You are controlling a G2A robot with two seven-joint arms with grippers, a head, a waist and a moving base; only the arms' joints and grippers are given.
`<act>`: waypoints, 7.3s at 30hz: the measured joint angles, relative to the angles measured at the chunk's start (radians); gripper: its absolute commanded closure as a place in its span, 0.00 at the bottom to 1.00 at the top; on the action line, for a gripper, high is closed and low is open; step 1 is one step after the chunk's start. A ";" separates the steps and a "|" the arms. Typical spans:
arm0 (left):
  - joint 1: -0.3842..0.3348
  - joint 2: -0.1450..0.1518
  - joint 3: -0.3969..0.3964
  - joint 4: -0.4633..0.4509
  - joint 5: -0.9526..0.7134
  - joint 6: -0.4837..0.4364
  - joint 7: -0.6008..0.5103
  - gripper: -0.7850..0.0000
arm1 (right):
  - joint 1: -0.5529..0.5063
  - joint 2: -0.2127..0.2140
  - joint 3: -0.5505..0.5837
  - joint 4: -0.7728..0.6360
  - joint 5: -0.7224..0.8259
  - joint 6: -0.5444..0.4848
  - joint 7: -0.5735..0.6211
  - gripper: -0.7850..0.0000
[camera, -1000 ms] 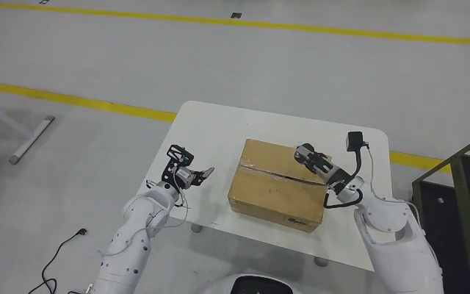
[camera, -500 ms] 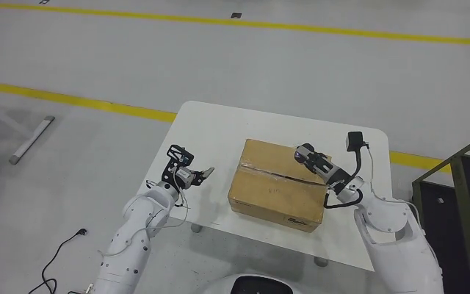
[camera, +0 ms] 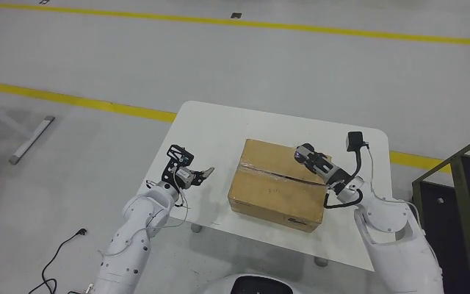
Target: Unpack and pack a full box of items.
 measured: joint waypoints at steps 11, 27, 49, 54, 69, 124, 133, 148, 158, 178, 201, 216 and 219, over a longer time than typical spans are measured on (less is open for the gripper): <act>0.000 0.000 0.000 0.000 0.000 0.000 0.000 0.00 | 0.000 0.000 0.000 0.000 0.000 0.000 0.000 1.00; 0.000 0.000 0.000 0.000 0.000 0.000 0.000 0.00 | 0.000 0.000 0.000 0.000 0.000 0.000 0.000 0.00; 0.000 0.000 0.000 0.000 0.000 0.000 0.000 0.00 | -0.022 0.006 -0.008 0.004 -0.071 0.079 0.033 1.00; 0.000 0.000 0.000 0.000 0.000 0.000 0.000 0.00 | -0.028 0.013 0.000 -0.011 -0.116 0.166 0.065 1.00; 0.000 0.000 0.000 0.000 0.000 0.000 0.000 0.00 | 0.010 0.022 -0.020 0.006 -0.176 0.228 0.111 1.00; 0.000 0.000 0.000 0.000 0.000 0.000 0.000 0.00 | 0.468 0.056 -0.324 0.387 -0.761 -0.560 0.391 0.27; 0.000 0.000 0.000 0.000 0.000 0.000 0.000 0.00 | 0.525 0.039 -0.415 0.432 -0.865 -0.517 0.339 0.32; 0.000 0.000 0.000 0.000 0.000 0.000 0.000 0.00 | 0.595 0.020 -0.490 0.511 -0.909 -0.502 0.322 1.00; 0.000 0.000 0.000 0.000 0.000 0.000 0.000 0.00 | 0.600 0.029 -0.398 0.457 -0.797 -0.419 0.242 1.00; 0.000 0.000 0.000 0.000 0.000 0.000 0.000 0.00 | 0.634 -0.010 -0.424 0.417 -0.570 -0.306 0.052 1.00; -0.071 -0.028 0.127 0.065 -0.102 0.011 0.021 0.00 | 0.873 -0.113 -0.688 0.616 -0.784 -0.556 -0.174 1.00; -0.087 -0.038 0.157 0.093 -0.158 0.012 0.048 0.00 | 0.886 -0.142 -0.705 0.704 -0.754 -0.626 -0.201 1.00; -0.112 -0.050 0.196 0.132 -0.185 0.009 0.063 0.00 | 0.883 -0.143 -0.699 0.703 -0.754 -0.625 -0.195 1.00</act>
